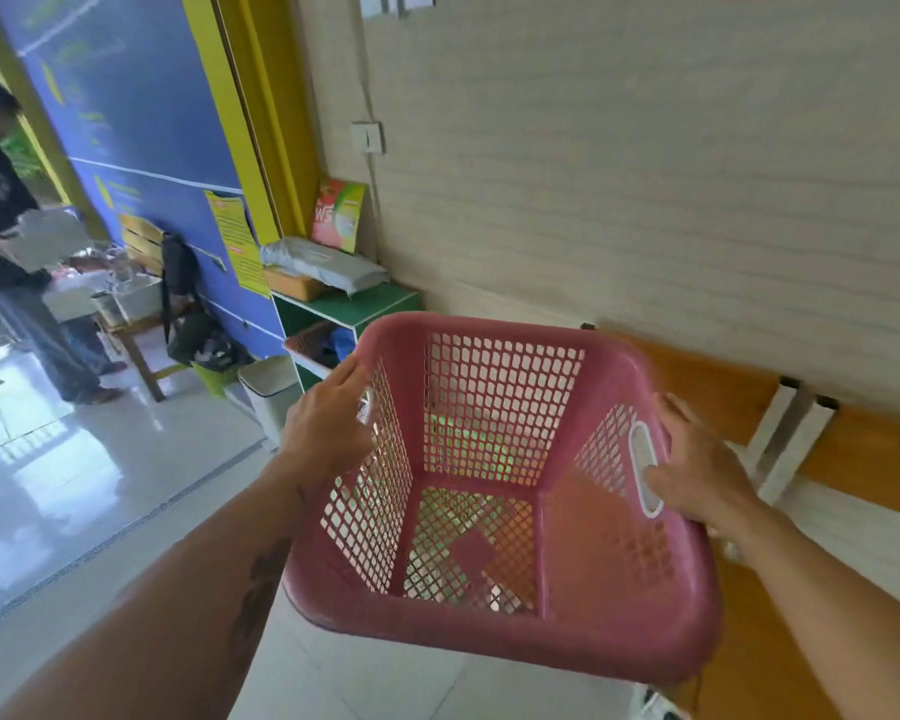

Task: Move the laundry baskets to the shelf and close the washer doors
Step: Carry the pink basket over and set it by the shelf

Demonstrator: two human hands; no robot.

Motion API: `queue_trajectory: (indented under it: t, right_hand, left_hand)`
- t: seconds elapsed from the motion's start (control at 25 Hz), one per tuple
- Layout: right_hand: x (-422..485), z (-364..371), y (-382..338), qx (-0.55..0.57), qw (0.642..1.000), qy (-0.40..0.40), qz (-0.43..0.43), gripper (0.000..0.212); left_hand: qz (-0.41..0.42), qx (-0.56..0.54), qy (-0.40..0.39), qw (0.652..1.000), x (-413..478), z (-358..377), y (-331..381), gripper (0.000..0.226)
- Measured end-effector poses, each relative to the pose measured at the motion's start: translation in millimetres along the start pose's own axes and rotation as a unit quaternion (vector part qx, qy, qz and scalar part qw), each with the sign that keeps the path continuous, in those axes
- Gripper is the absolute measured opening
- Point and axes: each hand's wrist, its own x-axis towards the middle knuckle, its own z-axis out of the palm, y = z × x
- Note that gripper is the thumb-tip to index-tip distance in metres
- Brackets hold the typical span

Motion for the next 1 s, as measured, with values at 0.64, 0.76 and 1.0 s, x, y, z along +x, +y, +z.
queue_trajectory:
  t: [0.64, 0.76, 1.0]
  right_hand:
    - [187, 157, -109, -0.010, 0.990, -0.007, 0.141, 0.097]
    - [206, 185, -112, -0.015, 0.988, -0.027, 0.153, 0.098]
    - [229, 298, -108, -0.017, 0.968, -0.060, 0.244, 0.098]
  left_hand:
    - [0.127, 0.009, -0.047, 0.991, 276, 105, -165, 0.075]
    - [0.133, -0.004, -0.078, 0.988, 297, 149, -188, 0.073]
    - [0.157, -0.046, -0.145, 0.976, 320, 287, -247, 0.088]
